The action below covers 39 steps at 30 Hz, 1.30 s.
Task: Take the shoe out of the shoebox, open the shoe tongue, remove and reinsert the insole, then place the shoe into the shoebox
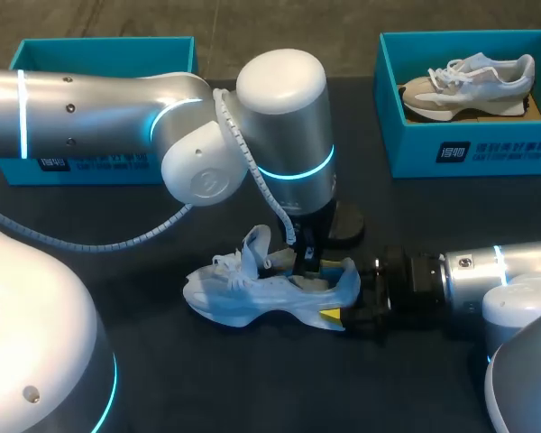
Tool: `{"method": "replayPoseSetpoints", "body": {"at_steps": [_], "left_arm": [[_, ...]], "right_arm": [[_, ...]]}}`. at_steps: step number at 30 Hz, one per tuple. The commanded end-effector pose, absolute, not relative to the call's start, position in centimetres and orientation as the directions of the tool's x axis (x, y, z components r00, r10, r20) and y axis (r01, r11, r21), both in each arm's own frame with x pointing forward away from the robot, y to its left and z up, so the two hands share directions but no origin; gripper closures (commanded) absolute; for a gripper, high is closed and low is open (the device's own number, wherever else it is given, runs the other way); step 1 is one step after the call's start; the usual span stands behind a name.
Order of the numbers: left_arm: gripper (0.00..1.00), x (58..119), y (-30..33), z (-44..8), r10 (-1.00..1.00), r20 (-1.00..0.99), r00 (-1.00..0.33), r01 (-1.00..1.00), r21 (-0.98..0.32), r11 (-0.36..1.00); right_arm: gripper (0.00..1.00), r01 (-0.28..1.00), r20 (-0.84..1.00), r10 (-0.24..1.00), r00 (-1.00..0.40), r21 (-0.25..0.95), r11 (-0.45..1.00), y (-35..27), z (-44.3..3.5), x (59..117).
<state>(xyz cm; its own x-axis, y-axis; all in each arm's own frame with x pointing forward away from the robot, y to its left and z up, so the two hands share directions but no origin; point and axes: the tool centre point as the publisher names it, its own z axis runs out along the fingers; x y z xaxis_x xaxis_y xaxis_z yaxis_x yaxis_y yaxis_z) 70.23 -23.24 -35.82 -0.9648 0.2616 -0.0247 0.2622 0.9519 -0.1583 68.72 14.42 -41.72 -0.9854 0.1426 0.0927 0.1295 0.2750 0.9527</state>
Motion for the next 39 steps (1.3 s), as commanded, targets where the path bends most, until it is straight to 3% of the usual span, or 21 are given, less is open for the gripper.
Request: {"method": "replayPoseSetpoints", "body": {"at_steps": [1, 39], "left_arm": [[1.00, 70.1, -22.6, -35.0, 0.270, -0.032, -0.962, 0.271, -0.174, 0.947], [1.00, 69.2, -21.7, -31.3, 0.258, -0.035, -0.966, 0.255, -0.321, 0.912]], "right_arm": [[1.00, 0.131, 0.093, 0.143, -0.985, 0.951, 0.279, 14.6, -41.7, 68.5], [1.00, 0.131, 0.093, 0.143, -0.985, 0.951, 0.279, 14.6, -41.7, 68.5]]}}
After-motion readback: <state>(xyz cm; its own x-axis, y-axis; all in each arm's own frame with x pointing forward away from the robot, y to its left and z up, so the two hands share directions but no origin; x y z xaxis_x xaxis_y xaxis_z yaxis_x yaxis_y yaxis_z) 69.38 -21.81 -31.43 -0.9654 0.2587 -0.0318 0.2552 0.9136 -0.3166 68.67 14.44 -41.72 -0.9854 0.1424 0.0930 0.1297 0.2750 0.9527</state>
